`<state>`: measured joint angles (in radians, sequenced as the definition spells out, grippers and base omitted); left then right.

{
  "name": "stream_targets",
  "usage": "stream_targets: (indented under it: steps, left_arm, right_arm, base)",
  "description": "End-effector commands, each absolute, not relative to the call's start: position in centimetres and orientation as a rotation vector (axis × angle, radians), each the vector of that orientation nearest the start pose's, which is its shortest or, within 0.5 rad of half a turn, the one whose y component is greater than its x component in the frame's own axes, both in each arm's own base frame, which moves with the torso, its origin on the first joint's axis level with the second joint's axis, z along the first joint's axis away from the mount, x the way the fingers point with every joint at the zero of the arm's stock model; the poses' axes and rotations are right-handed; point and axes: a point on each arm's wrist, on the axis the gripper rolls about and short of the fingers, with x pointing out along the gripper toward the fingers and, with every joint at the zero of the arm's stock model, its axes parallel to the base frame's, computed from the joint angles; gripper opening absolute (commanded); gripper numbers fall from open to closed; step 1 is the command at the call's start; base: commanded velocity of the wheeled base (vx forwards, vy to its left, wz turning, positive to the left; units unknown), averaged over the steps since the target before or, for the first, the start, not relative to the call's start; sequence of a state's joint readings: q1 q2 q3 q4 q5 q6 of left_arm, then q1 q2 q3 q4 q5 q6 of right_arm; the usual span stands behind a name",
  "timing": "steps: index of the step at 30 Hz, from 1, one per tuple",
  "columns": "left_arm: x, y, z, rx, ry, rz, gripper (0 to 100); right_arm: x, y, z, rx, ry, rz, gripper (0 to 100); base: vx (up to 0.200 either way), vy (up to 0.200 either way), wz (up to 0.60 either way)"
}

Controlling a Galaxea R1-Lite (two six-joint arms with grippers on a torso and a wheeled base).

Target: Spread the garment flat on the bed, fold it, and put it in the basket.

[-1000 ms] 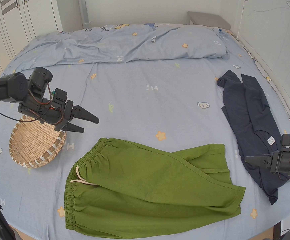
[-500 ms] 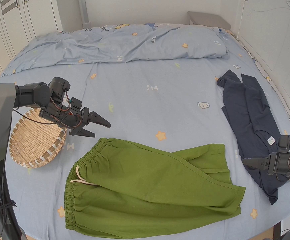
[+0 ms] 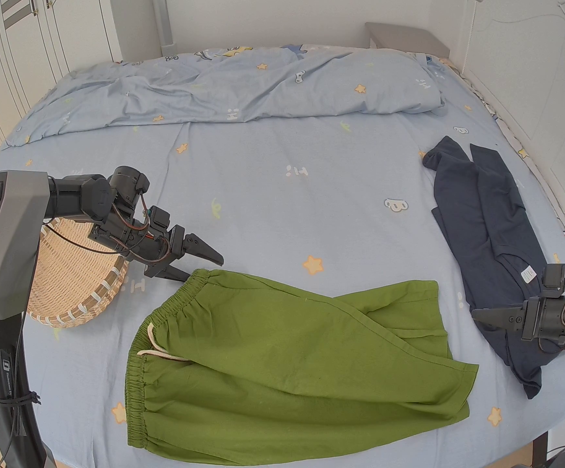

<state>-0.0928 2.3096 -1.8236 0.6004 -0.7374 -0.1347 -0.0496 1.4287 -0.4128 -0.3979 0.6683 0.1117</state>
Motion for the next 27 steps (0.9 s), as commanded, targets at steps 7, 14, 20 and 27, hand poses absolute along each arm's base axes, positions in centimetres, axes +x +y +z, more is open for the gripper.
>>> stream_targets:
  steps: [7, 14, 20, 27]
  left_arm:
    - [43.3, -5.7, 11.6, -0.478, 1.137, -0.673, 0]
    - [43.2, -5.8, 11.7, -0.479, 1.139, -0.674, 0]
    - [42.9, -5.2, 12.9, -0.487, 1.111, -0.673, 0]
    - [42.1, -4.1, 14.7, -0.491, 1.073, -0.664, 0]
  right_arm:
    - [19.6, 0.3, 13.2, 0.324, 0.617, 0.561, 100]
    - [19.4, 0.3, 13.1, 0.327, 0.620, 0.557, 100]
    - [17.8, 0.4, 11.0, 0.351, 0.709, 0.543, 100]
    - [16.6, 0.7, 9.6, 0.344, 0.785, 0.486, 100]
  base:
    - [0.000, 0.000, 0.00]
    - [0.000, 0.000, 0.00]
    - [0.000, 0.000, 0.00]
    - [0.000, 0.000, 0.00]
